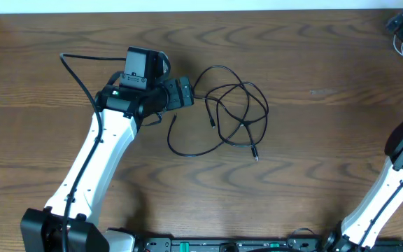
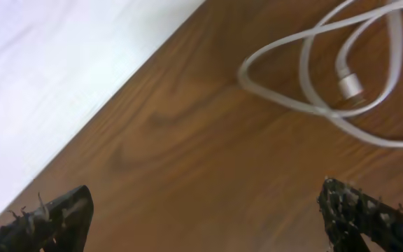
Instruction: Untangle cables
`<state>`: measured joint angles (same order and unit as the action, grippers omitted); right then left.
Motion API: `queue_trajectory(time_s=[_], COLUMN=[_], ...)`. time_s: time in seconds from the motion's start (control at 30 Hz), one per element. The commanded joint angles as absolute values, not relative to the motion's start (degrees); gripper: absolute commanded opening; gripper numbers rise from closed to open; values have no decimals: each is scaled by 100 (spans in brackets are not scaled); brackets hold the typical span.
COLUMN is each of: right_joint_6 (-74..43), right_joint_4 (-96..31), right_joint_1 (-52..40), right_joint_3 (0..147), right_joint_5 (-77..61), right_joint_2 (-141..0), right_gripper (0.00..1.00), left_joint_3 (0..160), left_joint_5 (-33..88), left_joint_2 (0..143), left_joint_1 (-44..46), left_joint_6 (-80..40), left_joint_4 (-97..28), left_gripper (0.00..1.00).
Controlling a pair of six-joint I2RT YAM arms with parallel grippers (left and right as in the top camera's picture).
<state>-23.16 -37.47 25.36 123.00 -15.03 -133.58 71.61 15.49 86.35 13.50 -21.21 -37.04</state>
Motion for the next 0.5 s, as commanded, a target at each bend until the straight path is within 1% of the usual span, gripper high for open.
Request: queue_trajectory(time_s=[0.0,0.1,0.2,0.23,0.4,0.43,0.47], right_joint_6=[-1745,-1288,-561,-489,-290,-287,-287], right_joint_4=[-4154,-4845,-5577,-5959,-6904,-7015,-7135], right_joint_1=[2366,2158,1831,1627,858,735,574], right_joint_3=[12398,12398,12396,12387,12241,12208,12162], right_joint_5=[-2449,-3345,-4226,-4228,-3732,-3607,-3433], right_joint_2=[-12589,-12304,-12237,-12256,-12335,-12339,-12339], right_gripper=[99,99,99,99,99,96,90], left_joint_3=[7244,7227,7223,7223,7223,7223,7223], left_joint_5=[1485,1588,1601,1599,1577,1577,1577], left_joint_2=[8573,8573,8573,8573,8573,8573,8573], left_joint_1=[1332,1332,1332,1330,1328,1326,1326], left_joint_6=[-2137,-2176,-2176,-2174,-2171,-2171,-2171], left_joint_4=[-3693,-3699,-3695,-3686,-3673,-3675,-3677], left_gripper=[97,97,97,97,97,97,97])
